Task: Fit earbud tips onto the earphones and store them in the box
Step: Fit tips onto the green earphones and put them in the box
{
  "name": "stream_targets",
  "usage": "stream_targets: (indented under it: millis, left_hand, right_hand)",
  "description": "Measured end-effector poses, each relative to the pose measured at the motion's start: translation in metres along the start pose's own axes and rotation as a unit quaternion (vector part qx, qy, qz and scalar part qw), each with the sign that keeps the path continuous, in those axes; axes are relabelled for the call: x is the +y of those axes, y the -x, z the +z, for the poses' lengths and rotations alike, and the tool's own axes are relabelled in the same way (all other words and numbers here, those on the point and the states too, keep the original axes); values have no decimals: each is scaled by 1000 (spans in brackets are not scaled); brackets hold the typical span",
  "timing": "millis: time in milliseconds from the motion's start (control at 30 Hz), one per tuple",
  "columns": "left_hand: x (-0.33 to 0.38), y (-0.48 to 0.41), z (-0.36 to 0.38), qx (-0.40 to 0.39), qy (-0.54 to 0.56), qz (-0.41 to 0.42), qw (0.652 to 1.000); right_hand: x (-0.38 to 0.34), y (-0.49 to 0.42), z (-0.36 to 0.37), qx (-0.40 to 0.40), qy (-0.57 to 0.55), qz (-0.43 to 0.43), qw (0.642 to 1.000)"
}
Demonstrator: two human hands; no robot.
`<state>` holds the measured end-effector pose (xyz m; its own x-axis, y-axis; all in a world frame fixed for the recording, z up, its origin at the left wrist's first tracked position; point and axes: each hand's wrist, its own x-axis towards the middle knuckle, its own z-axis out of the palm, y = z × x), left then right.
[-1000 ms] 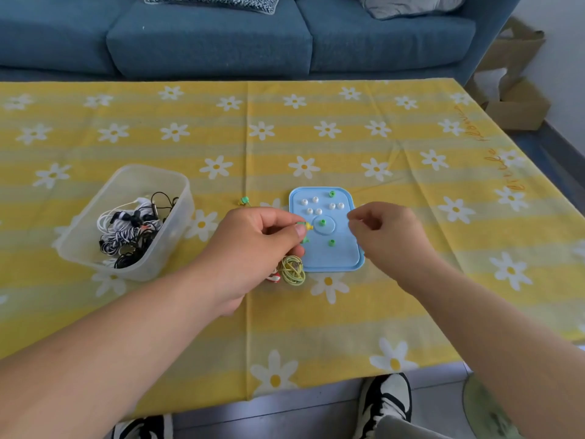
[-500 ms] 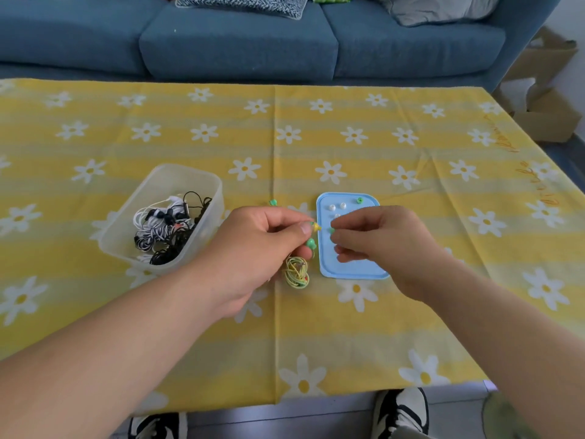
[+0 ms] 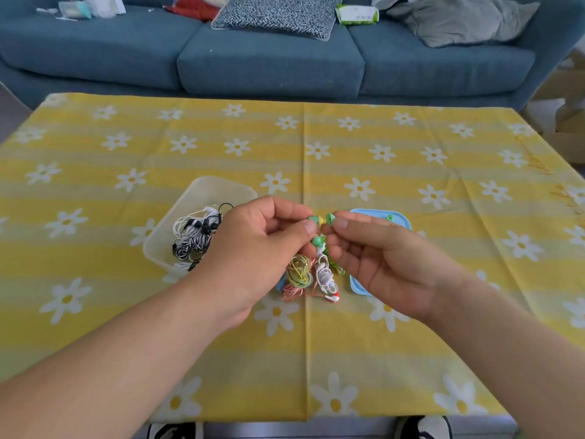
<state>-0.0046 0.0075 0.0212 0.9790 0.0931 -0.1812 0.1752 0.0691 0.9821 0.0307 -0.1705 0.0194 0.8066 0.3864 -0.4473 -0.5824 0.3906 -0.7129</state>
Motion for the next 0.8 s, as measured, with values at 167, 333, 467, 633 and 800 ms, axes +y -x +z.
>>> stream_targets:
  millis: [167, 333, 467, 633, 800]
  left_hand:
    - [0, -1, -1, -3, -23, 29, 999]
    - [-1, -1, 0, 5, -29, 36, 999]
    - [-1, -1, 2, 7, -23, 36, 999]
    - [-1, -3, 6, 12, -12, 26, 1000]
    - [-1, -4, 10, 12, -29, 30, 999]
  right_hand:
    - [1, -1, 0, -5, 5, -7, 1000]
    - [2, -1, 0, -1, 18, -15, 1000]
    - [2, 2, 3, -8, -7, -6, 1000]
    - [1, 6, 8, -18, -76, 21, 997]
    - [0, 6, 7, -12, -92, 17, 996]
